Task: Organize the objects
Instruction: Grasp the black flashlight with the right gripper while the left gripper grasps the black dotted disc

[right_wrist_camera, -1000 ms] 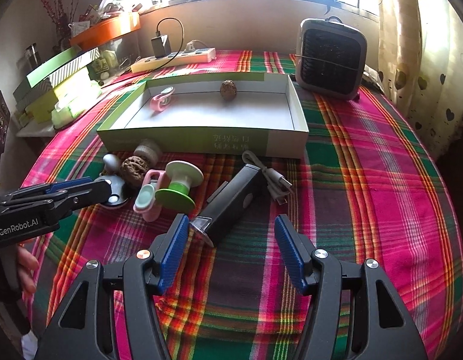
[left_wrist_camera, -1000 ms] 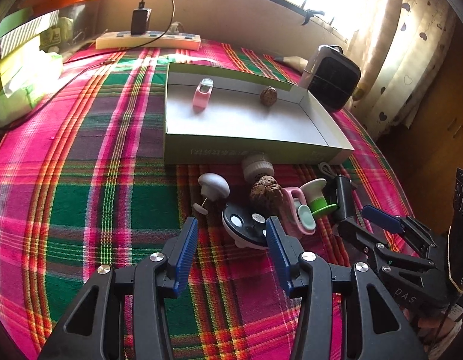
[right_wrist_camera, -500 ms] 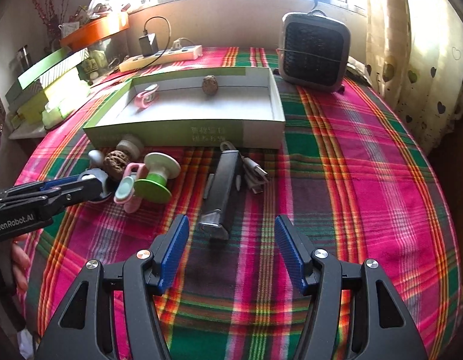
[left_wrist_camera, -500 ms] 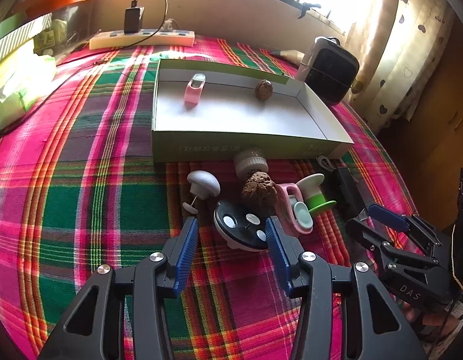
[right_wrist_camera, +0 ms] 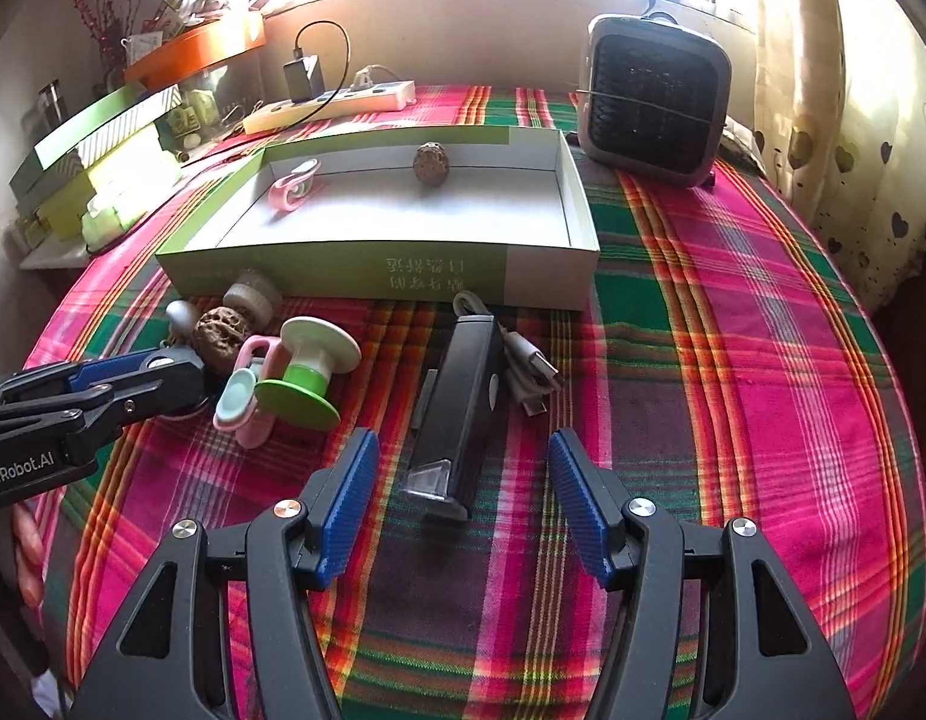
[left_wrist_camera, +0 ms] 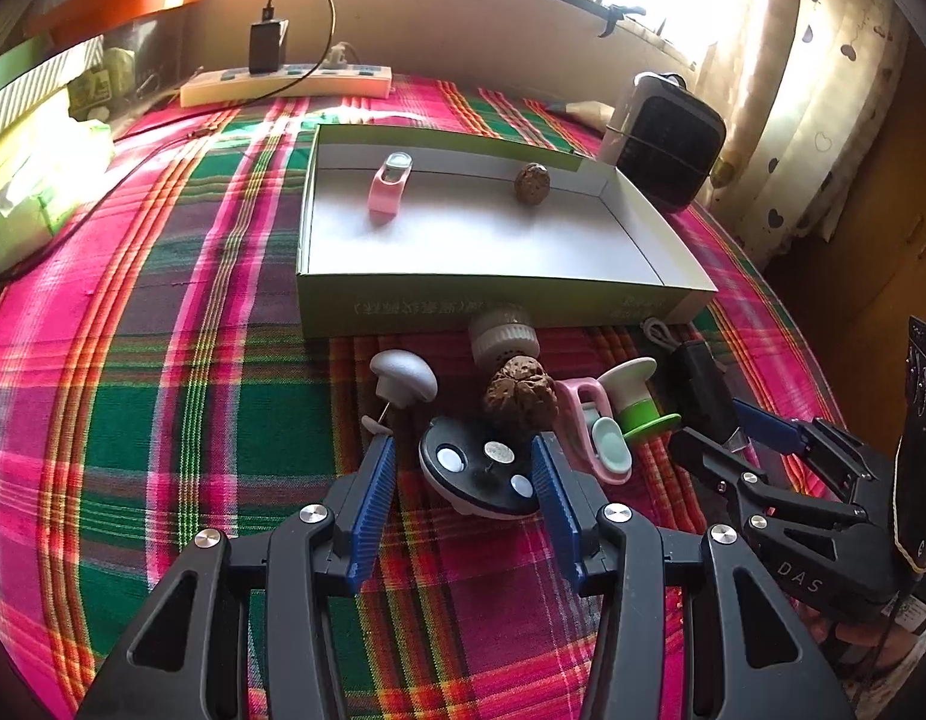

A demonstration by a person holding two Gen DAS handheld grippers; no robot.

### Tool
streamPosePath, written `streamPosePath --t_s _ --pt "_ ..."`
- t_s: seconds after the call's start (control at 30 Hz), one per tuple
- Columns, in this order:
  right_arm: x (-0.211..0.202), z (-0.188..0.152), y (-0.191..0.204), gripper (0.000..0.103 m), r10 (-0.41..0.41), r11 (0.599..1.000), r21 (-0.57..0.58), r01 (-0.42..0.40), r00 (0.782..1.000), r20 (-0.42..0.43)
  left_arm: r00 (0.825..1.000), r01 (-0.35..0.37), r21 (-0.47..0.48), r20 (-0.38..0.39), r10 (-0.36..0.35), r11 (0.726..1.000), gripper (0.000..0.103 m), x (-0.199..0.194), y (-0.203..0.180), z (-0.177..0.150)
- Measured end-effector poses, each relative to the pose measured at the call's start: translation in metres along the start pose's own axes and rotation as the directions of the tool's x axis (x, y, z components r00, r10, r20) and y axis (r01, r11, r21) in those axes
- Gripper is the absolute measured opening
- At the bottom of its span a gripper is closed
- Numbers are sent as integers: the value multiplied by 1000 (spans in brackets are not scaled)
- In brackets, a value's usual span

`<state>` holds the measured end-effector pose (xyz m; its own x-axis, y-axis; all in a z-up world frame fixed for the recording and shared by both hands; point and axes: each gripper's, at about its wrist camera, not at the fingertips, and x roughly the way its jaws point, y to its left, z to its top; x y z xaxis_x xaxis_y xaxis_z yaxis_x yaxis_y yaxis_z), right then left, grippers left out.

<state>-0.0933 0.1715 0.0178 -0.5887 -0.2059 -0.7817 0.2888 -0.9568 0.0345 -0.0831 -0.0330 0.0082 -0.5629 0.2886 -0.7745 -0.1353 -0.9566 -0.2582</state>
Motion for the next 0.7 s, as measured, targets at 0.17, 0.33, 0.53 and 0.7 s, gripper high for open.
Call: streamPosePath --t_s 0.17,0.33,0.53,0.7 --pt "1 2 -3 55 6 1000 10 -6 1000 4 1000 -19 -4 1 19 1000 42 0 -1 1" --pt "0 3 -6 45 9 1000 24 -10 1000 10 1000 -22 -16 3 22 1000 34 1 1 1" --pt "0 3 -5 32 14 1000 20 -15 1000 13 1000 -19 -12 -1 19 1000 27 1 -3 -1" --pt "-1 2 -5 25 17 1000 19 -18 1000 13 1000 -20 -11 1 20 1000 26 1 -3 -1"
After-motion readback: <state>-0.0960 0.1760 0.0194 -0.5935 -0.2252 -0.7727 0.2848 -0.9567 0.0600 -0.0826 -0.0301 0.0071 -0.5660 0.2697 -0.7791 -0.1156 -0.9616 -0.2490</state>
